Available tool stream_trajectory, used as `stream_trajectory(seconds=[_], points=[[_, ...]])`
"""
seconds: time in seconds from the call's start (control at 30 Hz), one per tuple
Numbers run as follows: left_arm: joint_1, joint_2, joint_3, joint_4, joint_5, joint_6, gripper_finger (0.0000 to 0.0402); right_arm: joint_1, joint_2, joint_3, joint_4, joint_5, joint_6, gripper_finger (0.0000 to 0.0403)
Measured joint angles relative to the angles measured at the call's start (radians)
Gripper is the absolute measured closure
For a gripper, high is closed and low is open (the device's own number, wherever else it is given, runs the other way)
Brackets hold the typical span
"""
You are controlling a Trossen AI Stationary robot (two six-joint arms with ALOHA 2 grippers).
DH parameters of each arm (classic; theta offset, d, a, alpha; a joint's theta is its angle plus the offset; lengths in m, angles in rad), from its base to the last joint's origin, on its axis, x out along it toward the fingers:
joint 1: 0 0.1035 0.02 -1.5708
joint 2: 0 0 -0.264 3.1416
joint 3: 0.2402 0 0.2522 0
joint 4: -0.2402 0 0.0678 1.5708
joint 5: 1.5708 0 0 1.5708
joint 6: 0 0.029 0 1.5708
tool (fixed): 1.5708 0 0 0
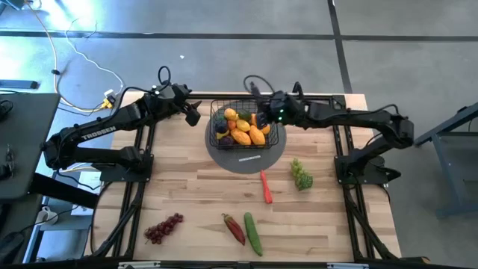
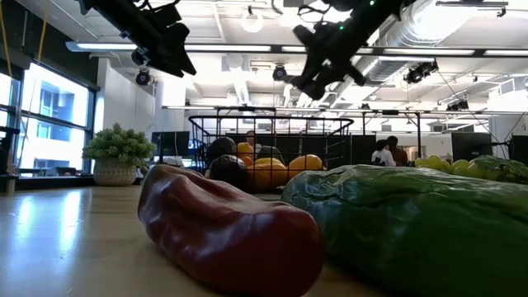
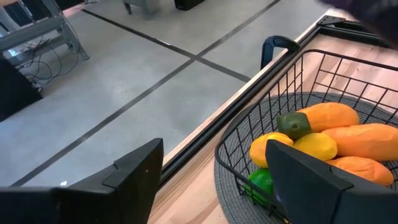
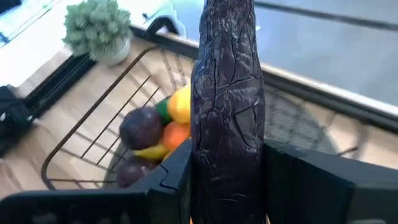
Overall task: Build produce basket
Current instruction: Put the eggplant into the black wire basket
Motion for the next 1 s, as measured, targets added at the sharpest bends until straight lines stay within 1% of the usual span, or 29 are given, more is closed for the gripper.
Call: stream_trajectory(seconds=[0.17,0.23,0.4,0.57,0.8,0.87,1.0], points=[[0.000,0.000,0.000,0.000,0.000,0.000,0.0131,0.008,0.064,0.000,0.011,-0.048,0.034,0.0296],[0.000,0.000,0.000,0.000,0.000,0.007,0.0131,0.008,0.086,0.000,-0.011,-0.084,0.042,0.0296],[0.000,0.000,0.000,0.000,0.000,0.007,0.0131,0.008,0.139,0.000,-0.047,-0.135,0.120,0.0296],[0.000,0.000,0.000,0.000,0.000,0.008,0.0131,0.008,0.184,0.000,-0.058,-0.140,0.171,0.0296],[0.000,0.000,0.000,0.000,0.000,0.008,0.0131,0.005,0.204,0.000,-0.085,-0.148,0.213,0.0295],[0.000,0.000,0.000,-0.001,0.000,0.008,0.0131,0.003,0.205,0.000,-0.122,-0.161,0.243,0.0273],[0.000,0.000,0.000,-0.001,0.009,0.008,0.0131,-0.002,0.204,0.000,-0.136,-0.188,0.249,0.0202]])
